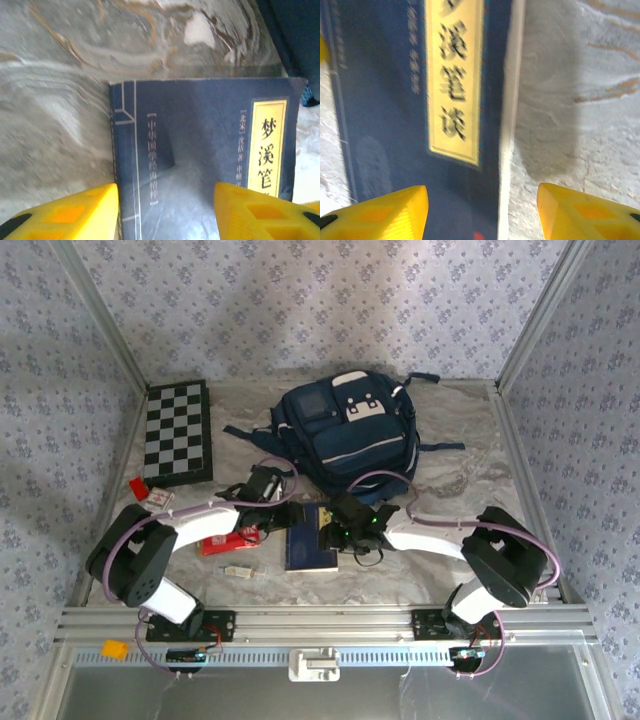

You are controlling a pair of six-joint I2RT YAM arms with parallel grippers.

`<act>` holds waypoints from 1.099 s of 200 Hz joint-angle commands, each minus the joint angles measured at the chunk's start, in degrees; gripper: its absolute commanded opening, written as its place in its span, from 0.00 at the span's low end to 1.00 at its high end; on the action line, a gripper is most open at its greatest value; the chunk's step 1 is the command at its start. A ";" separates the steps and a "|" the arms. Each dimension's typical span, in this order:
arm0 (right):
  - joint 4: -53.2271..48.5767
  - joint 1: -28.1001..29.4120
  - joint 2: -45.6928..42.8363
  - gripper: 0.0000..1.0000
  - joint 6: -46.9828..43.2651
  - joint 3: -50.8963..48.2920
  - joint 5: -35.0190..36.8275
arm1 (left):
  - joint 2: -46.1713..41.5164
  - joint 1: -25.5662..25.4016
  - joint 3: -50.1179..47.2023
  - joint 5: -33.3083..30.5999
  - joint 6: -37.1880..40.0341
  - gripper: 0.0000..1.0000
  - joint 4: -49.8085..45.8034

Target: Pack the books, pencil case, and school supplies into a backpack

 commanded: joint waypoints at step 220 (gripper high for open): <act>1.24 -0.11 -2.98 0.52 -1.98 5.48 -6.45 | -3.98 -4.65 -5.25 -5.59 -4.73 0.54 -1.64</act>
